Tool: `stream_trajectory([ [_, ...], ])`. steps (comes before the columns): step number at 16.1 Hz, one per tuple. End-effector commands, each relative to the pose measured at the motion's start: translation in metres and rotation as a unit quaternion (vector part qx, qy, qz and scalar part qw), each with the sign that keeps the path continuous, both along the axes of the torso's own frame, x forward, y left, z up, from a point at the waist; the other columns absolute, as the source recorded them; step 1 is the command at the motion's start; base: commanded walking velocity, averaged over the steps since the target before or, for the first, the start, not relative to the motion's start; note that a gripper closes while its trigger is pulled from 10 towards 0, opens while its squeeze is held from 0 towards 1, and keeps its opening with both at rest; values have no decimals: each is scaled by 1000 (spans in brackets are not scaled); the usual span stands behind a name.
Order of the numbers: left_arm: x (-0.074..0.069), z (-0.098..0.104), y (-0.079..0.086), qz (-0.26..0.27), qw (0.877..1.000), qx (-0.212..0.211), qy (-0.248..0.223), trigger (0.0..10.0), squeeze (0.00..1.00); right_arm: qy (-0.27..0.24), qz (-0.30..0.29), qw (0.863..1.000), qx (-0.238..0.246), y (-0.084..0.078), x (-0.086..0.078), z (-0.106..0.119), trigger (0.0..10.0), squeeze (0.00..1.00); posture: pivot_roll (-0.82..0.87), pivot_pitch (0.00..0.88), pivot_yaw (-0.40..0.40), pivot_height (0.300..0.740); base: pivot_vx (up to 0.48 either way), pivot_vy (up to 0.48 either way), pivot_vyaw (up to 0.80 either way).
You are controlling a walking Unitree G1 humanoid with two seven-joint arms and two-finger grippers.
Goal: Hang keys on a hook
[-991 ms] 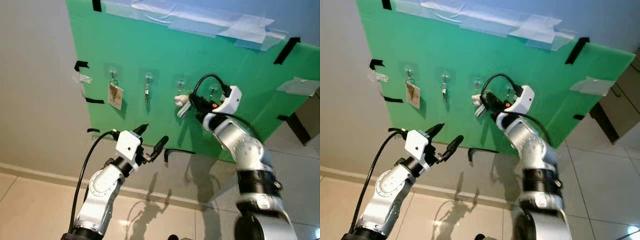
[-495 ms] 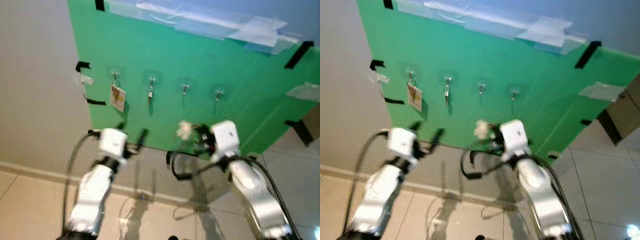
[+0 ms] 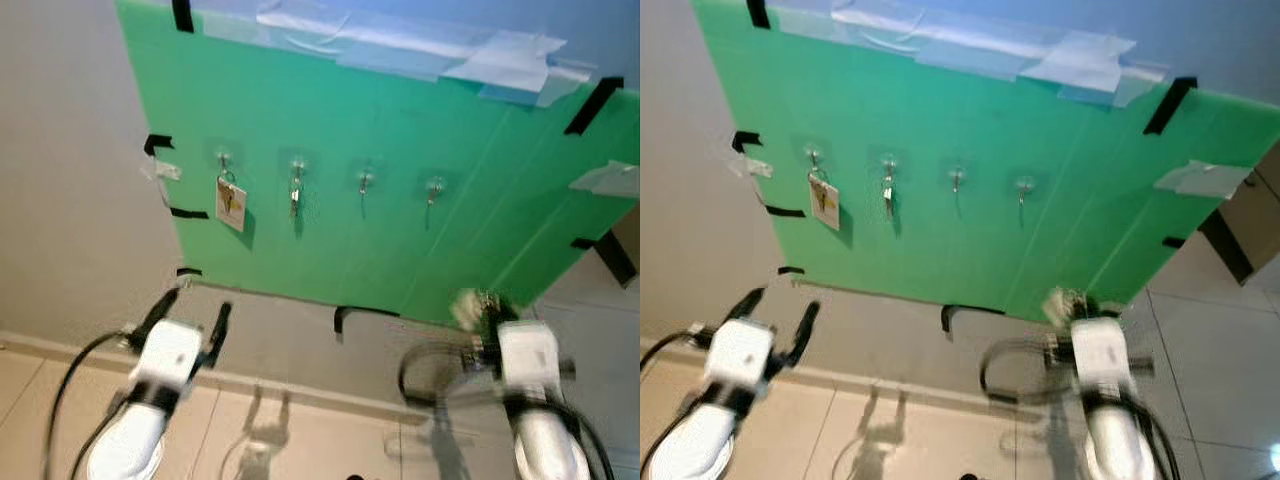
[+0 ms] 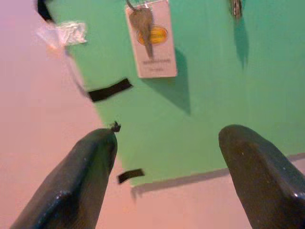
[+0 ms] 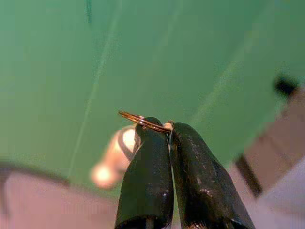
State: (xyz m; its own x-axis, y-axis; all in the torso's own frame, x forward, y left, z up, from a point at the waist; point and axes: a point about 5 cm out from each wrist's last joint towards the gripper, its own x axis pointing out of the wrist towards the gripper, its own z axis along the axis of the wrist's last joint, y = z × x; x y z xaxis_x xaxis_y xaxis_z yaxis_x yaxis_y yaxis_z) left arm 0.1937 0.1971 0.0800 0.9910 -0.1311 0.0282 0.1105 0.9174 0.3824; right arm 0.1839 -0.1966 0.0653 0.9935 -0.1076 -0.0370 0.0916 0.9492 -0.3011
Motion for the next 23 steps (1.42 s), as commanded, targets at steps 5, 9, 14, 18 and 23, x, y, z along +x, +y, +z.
stream_trajectory([
  [5,1,14,-58,-51,997,-57,-30,10000,0,10,31,995,90,11,25,-24,0,0,31,0,-23,740,0,0,0],
  [9,-2,-1,-125,-79,993,-85,-19,10000,0,13,165,967,195,34,82,9,0,0,14,0,-10,740,0,0,0],
  [14,-8,-25,-186,-53,991,-119,22,10000,0,20,259,927,269,76,113,44,0,0,30,0,-21,740,0,0,0],
  [18,45,14,-69,-21,993,-114,-21,10000,0,38,343,896,280,102,116,71,0,0,40,0,-32,740,0,0,0],
  [23,60,7,-32,-53,992,-113,4,10000,0,72,367,874,311,118,137,80,0,0,66,0,-62,740,0,0,0],
])
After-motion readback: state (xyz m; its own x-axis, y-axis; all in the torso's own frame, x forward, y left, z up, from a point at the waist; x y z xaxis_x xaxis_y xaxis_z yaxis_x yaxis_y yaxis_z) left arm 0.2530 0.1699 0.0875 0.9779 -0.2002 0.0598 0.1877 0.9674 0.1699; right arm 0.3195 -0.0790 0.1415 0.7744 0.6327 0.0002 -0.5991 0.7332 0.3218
